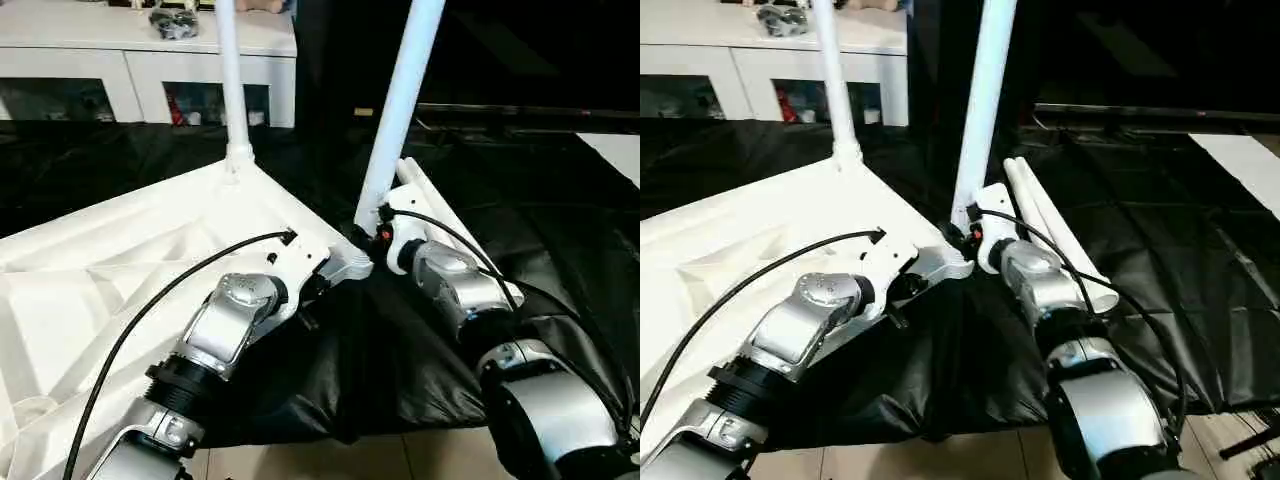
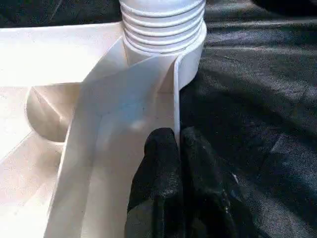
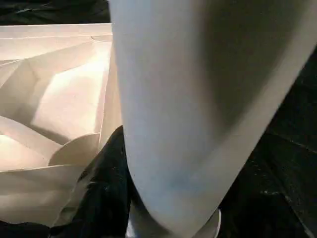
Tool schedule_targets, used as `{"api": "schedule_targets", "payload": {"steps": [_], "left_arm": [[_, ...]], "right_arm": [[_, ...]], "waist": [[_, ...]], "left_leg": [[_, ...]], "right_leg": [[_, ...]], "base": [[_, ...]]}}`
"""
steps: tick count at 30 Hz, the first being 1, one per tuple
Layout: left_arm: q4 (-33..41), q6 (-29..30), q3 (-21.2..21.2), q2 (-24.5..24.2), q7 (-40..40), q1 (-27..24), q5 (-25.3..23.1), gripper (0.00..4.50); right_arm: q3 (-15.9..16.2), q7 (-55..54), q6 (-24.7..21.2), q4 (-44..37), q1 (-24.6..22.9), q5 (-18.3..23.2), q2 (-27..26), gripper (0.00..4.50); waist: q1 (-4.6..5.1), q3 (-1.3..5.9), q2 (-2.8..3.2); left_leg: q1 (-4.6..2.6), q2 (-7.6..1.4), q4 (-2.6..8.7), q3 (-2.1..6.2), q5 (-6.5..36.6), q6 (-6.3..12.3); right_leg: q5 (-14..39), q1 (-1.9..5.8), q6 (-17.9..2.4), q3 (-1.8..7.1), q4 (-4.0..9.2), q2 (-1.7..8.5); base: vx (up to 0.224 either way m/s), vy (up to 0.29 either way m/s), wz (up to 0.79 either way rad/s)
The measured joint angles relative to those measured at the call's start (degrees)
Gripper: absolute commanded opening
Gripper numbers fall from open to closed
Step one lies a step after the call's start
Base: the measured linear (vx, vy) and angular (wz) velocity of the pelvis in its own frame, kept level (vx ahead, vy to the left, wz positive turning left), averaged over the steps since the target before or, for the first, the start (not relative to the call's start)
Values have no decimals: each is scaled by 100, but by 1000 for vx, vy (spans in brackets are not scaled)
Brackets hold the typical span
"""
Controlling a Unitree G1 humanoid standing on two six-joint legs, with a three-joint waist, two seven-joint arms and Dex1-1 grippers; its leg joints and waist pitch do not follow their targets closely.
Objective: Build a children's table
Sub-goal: Insert table leg to table base
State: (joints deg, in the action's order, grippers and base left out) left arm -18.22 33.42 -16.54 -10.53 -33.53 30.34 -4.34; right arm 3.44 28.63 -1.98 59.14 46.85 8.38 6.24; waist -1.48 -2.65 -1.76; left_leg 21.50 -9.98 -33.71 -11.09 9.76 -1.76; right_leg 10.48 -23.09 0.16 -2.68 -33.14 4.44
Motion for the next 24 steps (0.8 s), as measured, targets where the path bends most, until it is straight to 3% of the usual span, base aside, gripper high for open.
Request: {"api": "schedule_targets", "payload": {"steps": [2, 3, 9, 13, 15, 24], "left_arm": [[42, 1, -26, -24, -23, -5, 1, 0], [73, -1, -26, -52, -55, -16, 7, 0], [196, -59, -84, -225, -314, -21, 71, 0], [331, -171, -133, -412, -522, -30, 92, 0], [353, -296, -132, -522, -668, -32, 119, 0], [418, -919, -195, -1088, -1707, -114, 360, 0]], "right_arm": [[-62, -3, -3, 107, -25, 10, -25, 245], [-96, 8, 13, 118, -25, 14, -45, 275], [-128, 240, -31, 207, -16, 5, -10, 323], [-123, 592, -126, 127, -171, 8, 75, 352], [-42, 928, -170, -97, -241, -2, 195, 371], [521, 2658, -253, -1507, -968, -80, 1093, 371]], "waist": [[-7, -5, -1], [-3, -15, 6], [-18, -33, 2], [-55, -45, 2], [-72, -49, 8], [-206, -85, 65]], "left_leg": [[0, 0, 4, 0, 0, 0], [0, 0, 4, -3, 0, 0], [9, 1, 16, -5, 0, 0], [76, 0, 11, -19, -1, 0], [85, -4, 10, -24, -1, 0], [114, -15, 15, -29, 4, 10]], "right_leg": [[0, -3, 0, -1, 2, 0], [0, -6, 0, 2, 2, 0], [-16, -18, -25, 1, 2, 0], [-155, -68, -116, 8, 2, 0], [-183, -74, -105, 7, -1, 0], [-167, -95, -89, -8, -2, -1]], "base": [[0, 0, 0], [0, 0, 0], [0, 0, 0], [0, 0, 0], [0, 0, 0], [7, -2, 1]]}}
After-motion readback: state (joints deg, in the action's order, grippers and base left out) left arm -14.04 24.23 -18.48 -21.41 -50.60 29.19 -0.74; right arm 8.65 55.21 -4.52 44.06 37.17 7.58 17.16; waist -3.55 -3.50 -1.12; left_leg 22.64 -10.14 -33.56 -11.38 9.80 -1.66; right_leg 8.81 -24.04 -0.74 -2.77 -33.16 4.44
